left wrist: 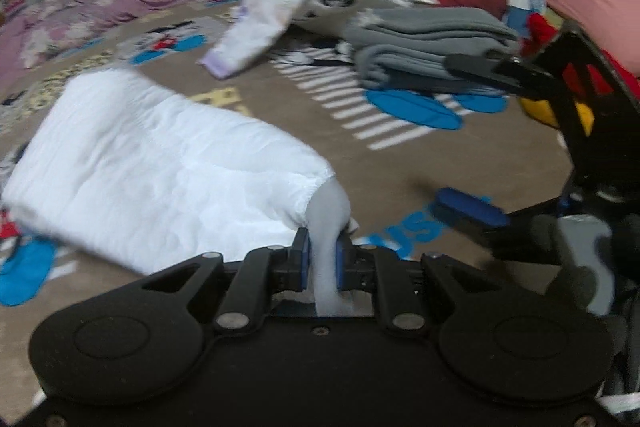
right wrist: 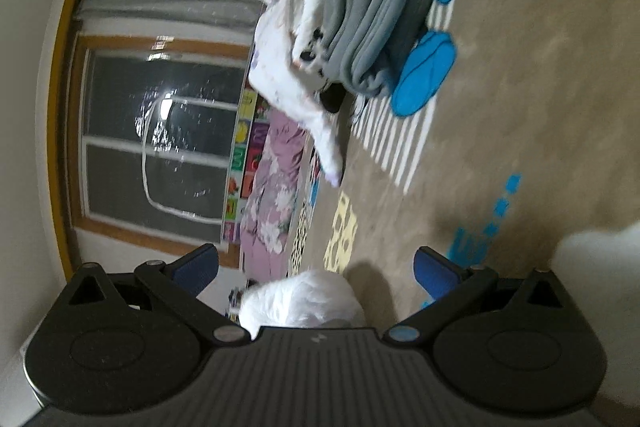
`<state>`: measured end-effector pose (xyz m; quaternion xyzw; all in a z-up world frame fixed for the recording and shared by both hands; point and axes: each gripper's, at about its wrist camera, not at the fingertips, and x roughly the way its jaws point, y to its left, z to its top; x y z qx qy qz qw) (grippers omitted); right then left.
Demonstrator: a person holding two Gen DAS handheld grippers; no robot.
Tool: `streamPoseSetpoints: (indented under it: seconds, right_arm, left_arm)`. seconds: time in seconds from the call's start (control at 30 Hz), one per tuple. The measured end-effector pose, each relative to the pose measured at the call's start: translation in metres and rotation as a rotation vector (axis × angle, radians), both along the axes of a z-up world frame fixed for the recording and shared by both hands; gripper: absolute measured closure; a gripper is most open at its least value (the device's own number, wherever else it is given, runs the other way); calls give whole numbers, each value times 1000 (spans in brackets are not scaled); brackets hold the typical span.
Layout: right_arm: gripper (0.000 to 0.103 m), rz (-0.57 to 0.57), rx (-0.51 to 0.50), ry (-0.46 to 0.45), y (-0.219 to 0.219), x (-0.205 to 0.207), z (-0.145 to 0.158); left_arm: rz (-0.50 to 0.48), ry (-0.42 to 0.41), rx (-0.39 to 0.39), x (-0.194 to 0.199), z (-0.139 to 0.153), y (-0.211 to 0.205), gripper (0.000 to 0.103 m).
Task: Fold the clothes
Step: 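Lift the garment with the left gripper while the right gripper grasps the other grey cuff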
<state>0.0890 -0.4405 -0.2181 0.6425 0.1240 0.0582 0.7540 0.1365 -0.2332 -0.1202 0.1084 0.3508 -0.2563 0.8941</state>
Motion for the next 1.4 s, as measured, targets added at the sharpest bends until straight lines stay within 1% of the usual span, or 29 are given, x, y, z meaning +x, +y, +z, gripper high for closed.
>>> streamPoseSetpoints:
  seconds: [0.33,0.53,0.6,0.67,0.7,0.73,0.83,0.87,0.93,1.0,1.17,1.23,1.33,1.4]
  right_arm:
    - [0,-29,-5,-3,-11,-4,1]
    - [0,-49,-21,-2,-12,-8,1]
    - [0,-51,-28,1,-12,-8,1]
    - [0,-51,-44,6,-11,-8,2]
    - [0,-50,-54,10,-10,-8,3]
    - [0,-48,-66,13,-9,-8,3]
    - [0,-49,-101,14,-8,-10,7]
    - [0,-47,-106,11,-8,-10,8]
    - [0,-46,-122,11,-7,-11,10]
    - [0,-44,-135,13,-5,-11,12]
    - [0,-9,-178,18,6,-8,15]
    - [0,17,-214,40,13,-4,16]
    - [0,60,-274,112,25,3,14]
    - [0,74,-303,159,31,5,11]
  left_arm:
    - [-98,73,-31,5,-10,-40,93]
    - [-115,117,-51,13,-20,-50,93]
    - [-124,134,-55,15,-24,-51,91]
    - [-137,153,-64,15,-24,-50,78]
    - [-143,161,-68,15,-24,-50,62]
    - [-148,169,-71,14,-24,-50,58]
    - [-149,157,-61,11,-21,-45,53]
    - [-148,149,-62,8,-19,-41,52]
    - [-144,126,-68,4,-13,-30,40]
    - [-134,98,-73,0,-6,-17,34]
    - [-50,60,-121,-6,12,34,34]
    - [-2,49,-138,-6,17,55,33]
    - [109,43,-183,-2,19,95,33]
    - [185,68,-247,5,17,124,33]
